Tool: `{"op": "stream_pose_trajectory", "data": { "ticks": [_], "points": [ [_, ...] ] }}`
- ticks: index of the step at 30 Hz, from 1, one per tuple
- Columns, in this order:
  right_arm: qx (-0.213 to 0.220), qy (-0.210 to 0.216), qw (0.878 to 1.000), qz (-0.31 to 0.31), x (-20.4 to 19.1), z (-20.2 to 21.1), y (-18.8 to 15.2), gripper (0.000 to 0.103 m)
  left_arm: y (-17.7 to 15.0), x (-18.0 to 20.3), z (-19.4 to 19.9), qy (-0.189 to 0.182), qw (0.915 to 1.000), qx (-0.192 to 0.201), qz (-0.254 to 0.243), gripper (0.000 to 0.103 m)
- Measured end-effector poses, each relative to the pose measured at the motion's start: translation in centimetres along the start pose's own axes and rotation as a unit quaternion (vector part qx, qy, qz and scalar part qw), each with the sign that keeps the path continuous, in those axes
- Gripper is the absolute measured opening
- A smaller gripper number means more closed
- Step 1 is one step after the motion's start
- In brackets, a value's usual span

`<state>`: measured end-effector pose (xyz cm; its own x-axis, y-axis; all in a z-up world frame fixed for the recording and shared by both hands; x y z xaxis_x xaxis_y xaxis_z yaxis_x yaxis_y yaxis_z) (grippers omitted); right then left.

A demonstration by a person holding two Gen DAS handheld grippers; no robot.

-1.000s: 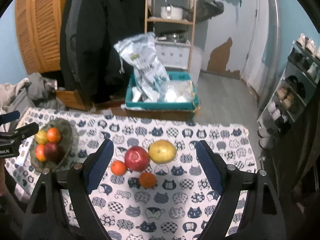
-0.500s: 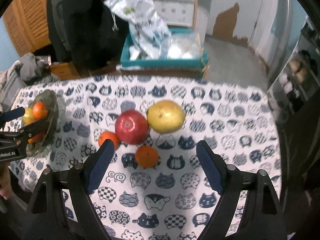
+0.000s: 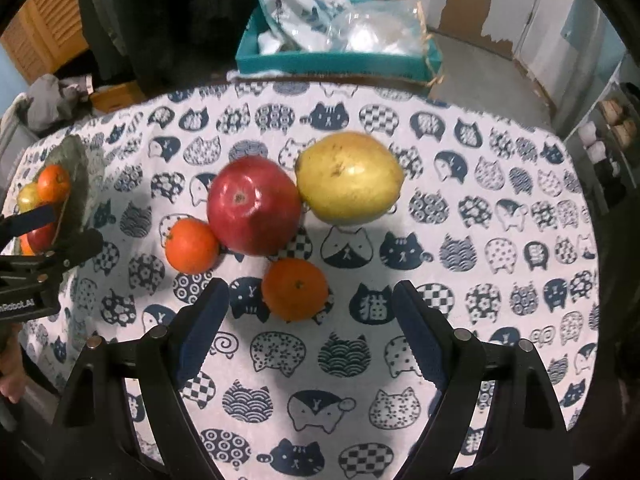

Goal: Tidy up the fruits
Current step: 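Grasp a tangerine with the right tool while the left tool grasps an orange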

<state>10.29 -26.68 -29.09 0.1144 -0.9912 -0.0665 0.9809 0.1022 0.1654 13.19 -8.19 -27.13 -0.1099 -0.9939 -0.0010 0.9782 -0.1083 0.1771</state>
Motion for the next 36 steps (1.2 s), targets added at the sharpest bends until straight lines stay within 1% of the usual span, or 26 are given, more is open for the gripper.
{"op": "stream_pose_trajectory", "data": {
  "ticks": [3, 7, 9, 11, 12, 13, 14, 15, 16, 22, 26, 33, 36],
  "points": [
    [-0.013, 0.004, 1.000, -0.004, 0.2, -1.4, 0.0, 0.084, 0.0, 0.3, -0.5, -0.001, 1.0000, -0.006, -0.003, 0.102],
    [-0.027, 0.018, 0.999, -0.008, 0.2, -3.0, 0.0, 0.081, 0.0, 1.0, -0.9, -0.004, 0.9999, -0.007, -0.012, 0.102],
    [-0.035, 0.023, 0.999, -0.007, 0.2, -3.8, 0.0, 0.076, 0.1, 1.3, -1.0, -0.006, 0.9998, -0.008, -0.017, 0.102],
    [-0.041, 0.028, 0.999, -0.005, 0.1, -4.3, 0.0, 0.068, 0.2, 1.6, -1.1, -0.007, 0.9997, -0.008, -0.020, 0.102],
    [-0.044, 0.033, 0.998, -0.005, 0.0, -4.7, -0.1, 0.067, 0.2, 1.7, -1.2, -0.009, 0.9997, -0.009, -0.022, 0.102],
    [-0.045, 0.037, 0.998, -0.005, 0.0, -4.9, -0.1, 0.062, 0.2, 1.9, -1.2, -0.012, 0.9996, -0.010, -0.023, 0.102],
    [-0.046, 0.040, 0.998, -0.004, -0.1, -5.0, -0.1, 0.053, 0.2, 2.1, -1.3, -0.015, 0.9995, -0.010, -0.025, 0.102],
    [-0.047, 0.041, 0.998, -0.003, -0.2, -5.2, -0.1, 0.048, 0.3, 2.4, -1.3, -0.016, 0.9995, -0.010, -0.027, 0.102],
    [-0.046, 0.044, 0.998, -0.002, -0.3, -5.1, -0.1, 0.047, 0.4, 2.6, -1.3, -0.017, 0.9994, -0.009, -0.030, 0.102],
    [-0.031, 0.029, 0.999, -0.012, 0.8, -4.4, -0.3, 0.046, 0.9, 4.4, -1.7, -0.017, 0.9988, -0.009, -0.045, 0.102],
    [-0.013, 0.004, 1.000, -0.022, 2.2, -3.4, -0.2, 0.046, 1.2, 5.4, -2.5, -0.026, 0.9984, -0.018, -0.046, 0.102],
    [-0.004, 0.000, 0.999, -0.042, 4.7, -3.0, -1.0, 0.046, 1.7, 7.0, -3.8, -0.022, 0.9978, -0.023, -0.058, 0.102],
    [-0.004, 0.004, 0.999, -0.049, 5.0, -3.1, -0.9, 0.046, 2.0, 7.6, -4.4, -0.020, 0.9974, -0.027, -0.064, 0.101]
  ]
}}
Point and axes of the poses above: each gripper's, at about its wrist camera, not at the fingertips, and z roughly against the way its jaws point, x to its right, y to its top, the point moved 4 cm from there along -z, roughly the way its jaws point, and after that the axes turned 13 degrees about -x, right-handed, at the moved point
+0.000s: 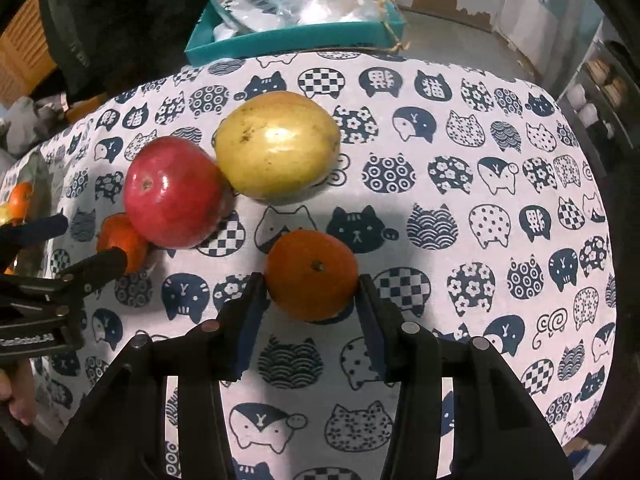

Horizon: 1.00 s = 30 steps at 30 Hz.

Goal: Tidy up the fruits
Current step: 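Grasp a tangerine with the right tool while the left tool grasps an orange, then lift the tangerine and orange and carry them toward the green bowl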

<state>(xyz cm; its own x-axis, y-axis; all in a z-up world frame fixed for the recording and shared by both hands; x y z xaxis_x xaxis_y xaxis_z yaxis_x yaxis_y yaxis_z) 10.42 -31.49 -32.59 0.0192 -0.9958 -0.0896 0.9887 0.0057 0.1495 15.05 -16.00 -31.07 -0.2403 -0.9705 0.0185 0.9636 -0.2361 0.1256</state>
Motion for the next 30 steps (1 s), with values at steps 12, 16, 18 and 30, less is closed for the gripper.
{"op": "stream_pose_trajectory", "data": {
  "ticks": [12, 16, 18, 30],
  "points": [
    [0.015, 0.008, 1.000, -0.002, 0.0, 1.2, 0.4, 0.046, 0.0, 1.6, -0.4, -0.035, 0.9992, -0.007, -0.017, 0.046],
    [0.022, 0.008, 1.000, 0.001, -0.3, 1.9, 0.5, 0.046, -0.4, 1.6, -0.1, -0.024, 0.9995, -0.006, -0.021, 0.045],
    [0.025, 0.007, 1.000, 0.003, -0.6, 2.3, 0.6, 0.046, -0.6, 1.2, 0.3, -0.030, 0.9995, -0.005, -0.013, 0.045],
    [0.071, -0.009, 0.997, 0.021, -2.3, 6.8, 0.5, 0.045, -1.6, -0.7, 5.8, -0.028, 0.9981, 0.055, 0.009, 0.044]
  ]
}}
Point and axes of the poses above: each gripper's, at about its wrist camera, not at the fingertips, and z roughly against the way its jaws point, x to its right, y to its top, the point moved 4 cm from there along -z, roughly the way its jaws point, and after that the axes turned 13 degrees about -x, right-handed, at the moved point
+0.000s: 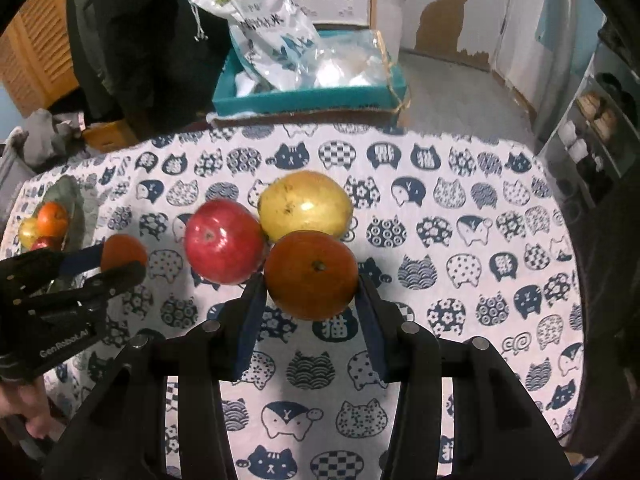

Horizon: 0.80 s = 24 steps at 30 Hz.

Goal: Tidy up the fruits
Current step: 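Lift the tangerine and orange and carry them toward the green bowl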

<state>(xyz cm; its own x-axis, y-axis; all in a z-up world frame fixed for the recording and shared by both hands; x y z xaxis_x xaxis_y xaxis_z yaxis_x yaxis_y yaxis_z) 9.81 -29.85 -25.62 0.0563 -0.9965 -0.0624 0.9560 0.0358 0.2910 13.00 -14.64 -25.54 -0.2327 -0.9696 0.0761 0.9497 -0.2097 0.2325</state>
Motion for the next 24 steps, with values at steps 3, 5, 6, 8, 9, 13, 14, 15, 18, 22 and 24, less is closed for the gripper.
{"op": "stream_pose_trajectory", "data": {
  "ticks": [3, 5, 6, 8, 9, 13, 14, 15, 18, 22, 24],
  "points": [
    [0.013, 0.000, 1.000, 0.002, -0.3, 1.3, 0.1, 0.045, -0.2, -0.3, 1.5, 0.000, 0.9999, 0.015, 0.002, 0.044],
    [0.022, 0.000, 1.000, 0.003, -0.5, 2.2, 0.2, 0.045, -0.3, -0.5, 2.5, -0.002, 0.9997, 0.024, 0.005, 0.044],
    [0.027, 0.000, 1.000, 0.004, -0.6, 2.8, 0.2, 0.045, -0.3, -0.6, 3.0, -0.002, 0.9996, 0.028, 0.006, 0.044],
    [0.036, -0.002, 0.999, 0.006, -0.8, 3.7, 0.2, 0.045, -0.4, -0.8, 4.1, -0.003, 0.9993, 0.037, 0.008, 0.044],
    [0.040, -0.002, 0.999, 0.007, -0.9, 4.0, 0.1, 0.045, -0.5, -0.8, 4.5, -0.002, 0.9991, 0.041, 0.009, 0.044],
    [0.061, -0.002, 0.998, 0.013, -1.4, 5.9, 0.1, 0.045, -0.7, -0.9, 6.6, 0.001, 0.9981, 0.061, 0.010, 0.044],
    [0.065, -0.001, 0.998, 0.014, -1.6, 6.4, 0.0, 0.045, -0.8, -1.0, 7.1, 0.001, 0.9977, 0.067, 0.010, 0.044],
    [0.072, 0.001, 0.997, 0.016, -1.8, 7.0, 0.0, 0.045, -0.9, -1.0, 7.6, 0.001, 0.9974, 0.071, 0.010, 0.044],
    [0.086, 0.005, 0.996, 0.022, -2.3, 8.3, 0.0, 0.045, -1.2, -1.3, 9.1, 0.001, 0.9962, 0.086, 0.011, 0.044],
    [0.102, 0.010, 0.994, 0.031, -3.1, 9.9, -0.1, 0.045, -1.5, -1.8, 10.9, 0.003, 0.9944, 0.104, 0.013, 0.044],
    [0.111, 0.014, 0.993, 0.037, -3.6, 10.8, -0.1, 0.045, -1.6, -2.1, 11.8, 0.003, 0.9935, 0.113, 0.015, 0.044]
  ]
}}
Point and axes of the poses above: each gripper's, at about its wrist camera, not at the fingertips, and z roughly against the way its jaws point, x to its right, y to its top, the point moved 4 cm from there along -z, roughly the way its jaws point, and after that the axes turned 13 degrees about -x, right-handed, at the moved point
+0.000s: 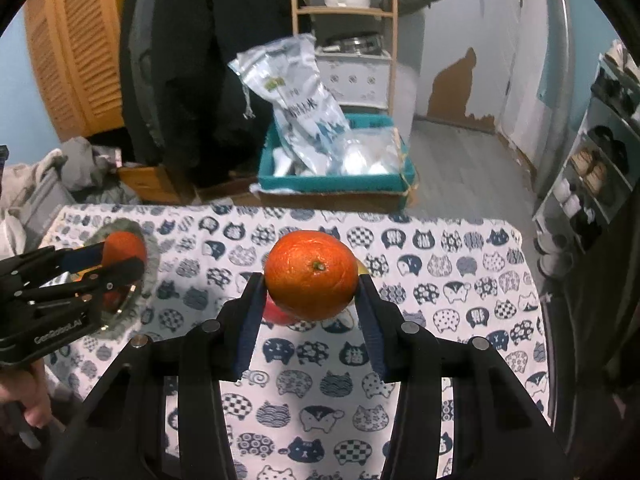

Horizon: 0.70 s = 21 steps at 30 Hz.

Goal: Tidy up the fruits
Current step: 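Lift the tangerine and orange and carry them toward the green bowl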

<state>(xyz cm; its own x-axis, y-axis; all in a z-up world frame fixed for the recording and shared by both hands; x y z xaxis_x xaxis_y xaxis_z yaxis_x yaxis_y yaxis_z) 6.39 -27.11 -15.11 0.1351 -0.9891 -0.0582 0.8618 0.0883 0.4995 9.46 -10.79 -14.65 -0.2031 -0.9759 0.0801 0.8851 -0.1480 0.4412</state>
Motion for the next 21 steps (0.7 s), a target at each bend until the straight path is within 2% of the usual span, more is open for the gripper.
{"op": "stream_pose_trajectory", "data": {
  "ticks": [21],
  "points": [
    [0.059, 0.040, 0.996, 0.055, -5.6, 4.7, 1.8, 0.045, -0.1, -4.2, 6.9, 0.003, 0.9973, 0.065, 0.033, 0.044]
  ]
}}
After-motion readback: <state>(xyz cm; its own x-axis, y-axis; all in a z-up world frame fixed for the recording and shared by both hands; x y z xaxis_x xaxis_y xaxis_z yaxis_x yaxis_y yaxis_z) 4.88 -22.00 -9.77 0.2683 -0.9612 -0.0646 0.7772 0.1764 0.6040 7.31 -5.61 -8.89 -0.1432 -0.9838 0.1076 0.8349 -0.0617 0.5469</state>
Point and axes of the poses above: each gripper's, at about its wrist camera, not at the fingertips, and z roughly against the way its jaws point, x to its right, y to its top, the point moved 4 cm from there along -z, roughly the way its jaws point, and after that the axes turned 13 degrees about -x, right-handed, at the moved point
